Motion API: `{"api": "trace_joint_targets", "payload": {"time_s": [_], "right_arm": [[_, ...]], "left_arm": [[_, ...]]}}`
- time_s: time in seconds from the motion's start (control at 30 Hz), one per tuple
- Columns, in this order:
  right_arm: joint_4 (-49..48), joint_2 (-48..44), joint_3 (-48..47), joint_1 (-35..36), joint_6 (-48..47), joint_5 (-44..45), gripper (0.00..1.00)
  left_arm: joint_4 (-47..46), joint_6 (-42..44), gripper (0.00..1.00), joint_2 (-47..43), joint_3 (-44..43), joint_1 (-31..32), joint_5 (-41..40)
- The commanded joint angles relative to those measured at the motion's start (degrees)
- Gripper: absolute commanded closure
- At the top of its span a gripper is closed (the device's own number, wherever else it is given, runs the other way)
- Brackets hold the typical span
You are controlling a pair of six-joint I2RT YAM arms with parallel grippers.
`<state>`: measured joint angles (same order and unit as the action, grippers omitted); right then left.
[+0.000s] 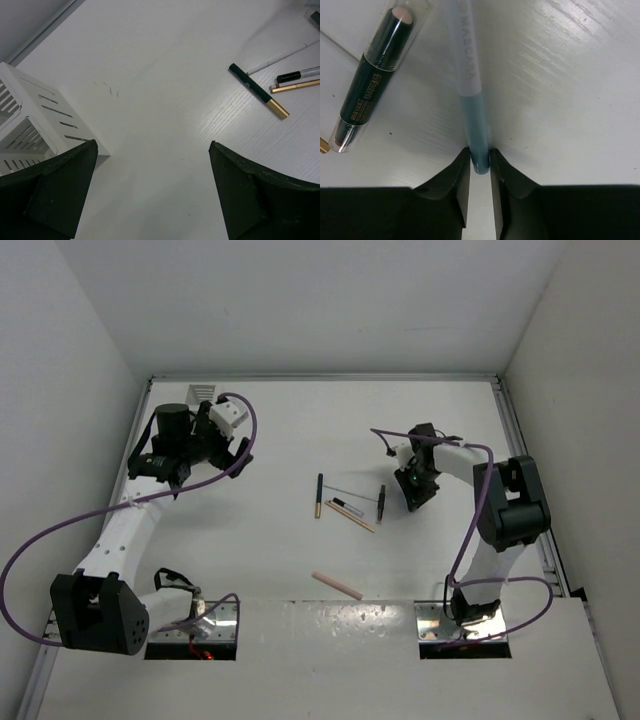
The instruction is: Organize the makeup
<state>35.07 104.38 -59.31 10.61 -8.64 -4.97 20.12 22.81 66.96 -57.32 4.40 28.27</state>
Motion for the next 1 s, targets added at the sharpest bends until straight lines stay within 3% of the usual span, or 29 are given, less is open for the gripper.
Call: {"api": "trace_joint_targets", "payload": {"time_s": [0.0,0.13,0.23,0.4,0.57,0.7,0.8,0.97], "right_arm": [[-0.3,0.7,-0.5,-1.7,-0.1,0.3,0.79],[0.3,-0.1,-1.2,-2.4,-0.9,0.6,1.0],[1.1,-2.8,-2.1,-2.8,-0.8,2.3,1.0],[-2.7,-12.9,-3.8,-1.4,0.5,4.9,1.0],[-15.5,-21.0,-3.5,8.6,1.0,2.6,1.0],[-27.4,-20.1,-3.0,17.9,4.5,-8.4,1.0],[-42.7,-17.9,-3.2,22.0,10.6,-14.8,1.0],[-49.9,-13.8,-6.4,25.2,15.4,-19.4,1.0]], "left_arm": [[-1.0,-1.3,0.0,-1.0,-0.2,-0.4,1.0],[-1.5,-1.3,0.0,-1.0,-0.2,-0.4,1.5],[-1.5,-1.8,0.01,-1.0,-0.2,-0.4,3.4],[-2.0,-1.8,0.15,0.3,-1.4,-0.4,10.0],[-8.1,-8.2,0.22,1.4,-1.2,0.6,22.2],[-17.3,-16.7,0.13,1.4,0.3,2.1,23.6],[-21.9,-20.6,0.09,1.9,0.3,3.2,24.1],[-24.9,-21.5,0.07,1.9,1.0,3.2,27.3]]}}
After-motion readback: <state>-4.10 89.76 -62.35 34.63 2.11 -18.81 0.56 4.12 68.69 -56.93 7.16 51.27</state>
